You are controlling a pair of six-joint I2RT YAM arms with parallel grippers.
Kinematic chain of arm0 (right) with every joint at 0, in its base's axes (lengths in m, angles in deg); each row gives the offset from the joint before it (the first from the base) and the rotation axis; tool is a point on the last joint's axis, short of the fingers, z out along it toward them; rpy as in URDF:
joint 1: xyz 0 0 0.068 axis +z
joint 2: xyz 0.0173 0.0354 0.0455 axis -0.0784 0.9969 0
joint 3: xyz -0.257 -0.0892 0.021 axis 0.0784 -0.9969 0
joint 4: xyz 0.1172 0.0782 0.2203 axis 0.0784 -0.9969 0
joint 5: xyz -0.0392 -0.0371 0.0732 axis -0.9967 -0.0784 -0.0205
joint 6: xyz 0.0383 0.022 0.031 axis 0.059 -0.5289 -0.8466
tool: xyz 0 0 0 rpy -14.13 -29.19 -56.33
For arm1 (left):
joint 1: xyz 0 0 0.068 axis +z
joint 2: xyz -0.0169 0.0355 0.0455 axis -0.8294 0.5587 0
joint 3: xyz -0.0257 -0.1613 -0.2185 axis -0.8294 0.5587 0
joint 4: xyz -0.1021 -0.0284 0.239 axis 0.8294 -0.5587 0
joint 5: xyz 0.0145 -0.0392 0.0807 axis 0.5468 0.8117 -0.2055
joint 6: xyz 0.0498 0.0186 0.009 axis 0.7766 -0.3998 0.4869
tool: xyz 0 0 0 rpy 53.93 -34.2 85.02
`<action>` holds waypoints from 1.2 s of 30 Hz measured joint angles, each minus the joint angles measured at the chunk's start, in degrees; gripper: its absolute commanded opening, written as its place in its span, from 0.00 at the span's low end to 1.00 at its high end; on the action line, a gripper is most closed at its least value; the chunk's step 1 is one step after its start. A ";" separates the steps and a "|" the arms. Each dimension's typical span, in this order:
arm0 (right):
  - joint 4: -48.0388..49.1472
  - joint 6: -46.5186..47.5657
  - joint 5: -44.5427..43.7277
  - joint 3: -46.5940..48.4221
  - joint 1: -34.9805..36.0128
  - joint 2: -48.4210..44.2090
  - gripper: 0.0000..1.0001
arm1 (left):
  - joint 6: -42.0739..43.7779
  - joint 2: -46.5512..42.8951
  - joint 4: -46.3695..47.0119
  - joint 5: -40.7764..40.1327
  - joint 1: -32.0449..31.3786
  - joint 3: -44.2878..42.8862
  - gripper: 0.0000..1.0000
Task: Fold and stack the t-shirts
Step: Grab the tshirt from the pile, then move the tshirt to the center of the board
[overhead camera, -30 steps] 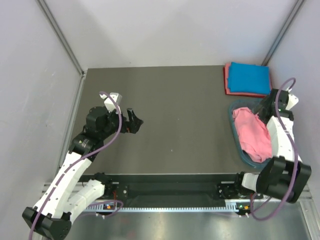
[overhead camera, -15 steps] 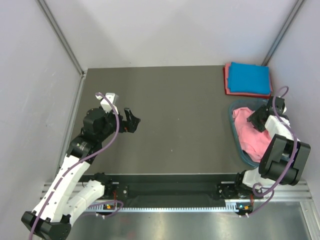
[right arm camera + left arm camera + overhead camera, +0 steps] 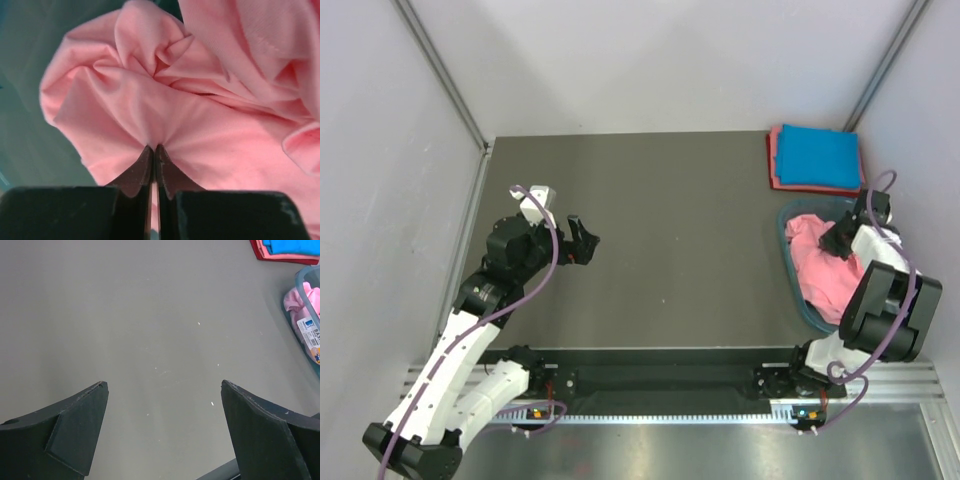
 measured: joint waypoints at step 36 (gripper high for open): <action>9.03 -9.42 19.23 28.37 44.94 -16.59 0.01 | -8.76 -3.39 -6.03 -9.38 0.00 -3.91 0.98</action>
